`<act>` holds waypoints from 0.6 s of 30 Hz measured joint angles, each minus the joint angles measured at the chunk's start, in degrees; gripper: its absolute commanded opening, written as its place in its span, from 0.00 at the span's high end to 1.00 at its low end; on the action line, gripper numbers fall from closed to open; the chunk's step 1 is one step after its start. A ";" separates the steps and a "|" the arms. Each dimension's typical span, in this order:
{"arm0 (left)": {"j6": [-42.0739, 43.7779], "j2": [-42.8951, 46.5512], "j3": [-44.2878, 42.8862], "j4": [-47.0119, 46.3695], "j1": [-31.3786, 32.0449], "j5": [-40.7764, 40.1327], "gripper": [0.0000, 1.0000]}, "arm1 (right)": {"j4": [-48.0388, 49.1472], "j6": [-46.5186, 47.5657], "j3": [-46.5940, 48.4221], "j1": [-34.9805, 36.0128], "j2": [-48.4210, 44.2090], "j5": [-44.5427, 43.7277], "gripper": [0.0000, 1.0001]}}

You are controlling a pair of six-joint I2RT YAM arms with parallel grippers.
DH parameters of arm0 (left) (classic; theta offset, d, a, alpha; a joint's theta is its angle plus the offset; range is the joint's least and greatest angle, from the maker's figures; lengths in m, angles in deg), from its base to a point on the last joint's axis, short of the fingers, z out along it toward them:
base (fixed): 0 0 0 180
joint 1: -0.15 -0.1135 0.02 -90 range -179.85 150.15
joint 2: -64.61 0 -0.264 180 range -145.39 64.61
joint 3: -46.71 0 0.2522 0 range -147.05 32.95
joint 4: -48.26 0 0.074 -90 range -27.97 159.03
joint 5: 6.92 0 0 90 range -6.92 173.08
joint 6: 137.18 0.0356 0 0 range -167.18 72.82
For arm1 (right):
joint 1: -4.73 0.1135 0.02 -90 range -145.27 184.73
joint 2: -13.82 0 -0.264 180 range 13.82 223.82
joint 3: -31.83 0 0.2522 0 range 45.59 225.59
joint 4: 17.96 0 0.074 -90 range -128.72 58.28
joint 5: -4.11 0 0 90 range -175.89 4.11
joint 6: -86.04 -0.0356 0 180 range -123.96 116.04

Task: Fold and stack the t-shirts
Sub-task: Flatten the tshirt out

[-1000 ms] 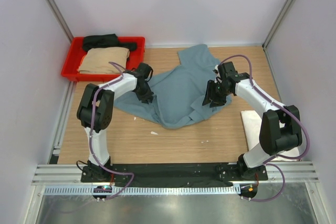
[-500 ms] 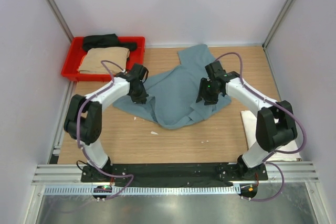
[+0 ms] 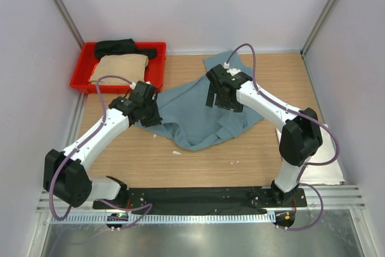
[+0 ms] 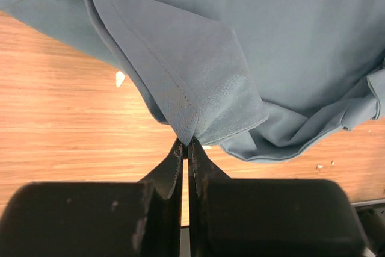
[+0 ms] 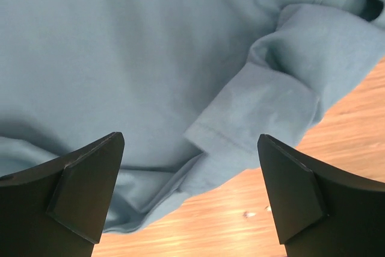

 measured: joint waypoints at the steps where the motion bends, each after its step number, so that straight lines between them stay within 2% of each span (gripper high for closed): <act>1: 0.15 0.55 0.37 -0.04 0.00 0.28 1.00 | -1.31 -1.53 1.51 0.74 0.55 -0.68 0.00; 4: 0.66 1.51 1.51 -0.28 0.00 0.98 1.00 | -5.09 -6.64 7.30 2.86 3.93 -2.58 0.00; 6: 1.01 1.95 2.45 -0.92 0.00 1.81 1.00 | -8.33 -10.10 11.74 3.87 7.45 -4.15 0.08; 8: 1.18 2.67 3.41 -1.09 0.00 2.54 1.00 | -13.38 -13.57 18.05 4.96 12.44 -6.12 0.00; 11: 1.40 4.76 4.74 -1.29 0.00 3.06 1.00 | -18.49 -16.33 27.91 6.40 20.39 -9.60 0.00; 14: 1.44 7.19 5.51 -1.77 0.00 3.08 1.00 | -19.58 -17.55 31.28 7.34 24.30 -10.43 0.03; 15: 1.46 7.93 5.73 -2.08 0.00 3.08 1.00 | -20.37 -18.05 31.21 7.58 24.85 -10.45 0.23; 17: 1.49 9.16 6.05 -2.56 0.00 3.08 1.00 | -21.40 -19.54 30.32 7.96 25.05 -10.56 0.55; 18: 1.51 9.49 6.10 -2.67 0.00 3.10 1.00 | -21.99 -20.48 29.77 8.15 25.05 -10.71 0.55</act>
